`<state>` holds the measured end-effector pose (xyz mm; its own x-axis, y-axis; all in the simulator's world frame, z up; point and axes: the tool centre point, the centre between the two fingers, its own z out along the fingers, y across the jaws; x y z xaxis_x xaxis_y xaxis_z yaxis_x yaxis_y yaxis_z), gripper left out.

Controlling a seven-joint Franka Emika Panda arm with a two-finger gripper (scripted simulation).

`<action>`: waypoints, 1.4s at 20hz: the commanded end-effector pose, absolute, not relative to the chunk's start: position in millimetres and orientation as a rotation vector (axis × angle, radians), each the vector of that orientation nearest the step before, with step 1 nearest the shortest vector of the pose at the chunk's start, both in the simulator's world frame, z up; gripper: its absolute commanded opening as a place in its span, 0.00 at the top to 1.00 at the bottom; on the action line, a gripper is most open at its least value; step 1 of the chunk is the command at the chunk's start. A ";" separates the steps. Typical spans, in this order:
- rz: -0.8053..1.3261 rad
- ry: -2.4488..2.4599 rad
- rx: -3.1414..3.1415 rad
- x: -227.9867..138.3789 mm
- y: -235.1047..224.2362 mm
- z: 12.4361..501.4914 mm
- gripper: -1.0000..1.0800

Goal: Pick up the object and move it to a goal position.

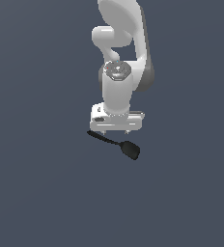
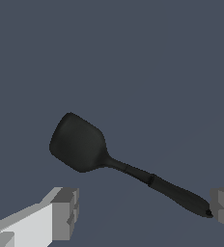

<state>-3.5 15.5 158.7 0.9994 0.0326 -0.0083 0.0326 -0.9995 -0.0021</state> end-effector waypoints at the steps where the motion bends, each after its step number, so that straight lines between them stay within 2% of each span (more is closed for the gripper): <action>1: 0.013 -0.051 -3.139 -3.5 15.5 158.7 0.04; 14: 0.019 0.058 -3.134 -1.1 -4.4 166.1 0.04; 28: 0.020 -0.246 -3.133 -5.0 -7.0 148.6 0.04</action>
<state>-4.2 -6.6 151.6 0.9922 0.1241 -0.0126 0.1241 -0.9923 -0.0005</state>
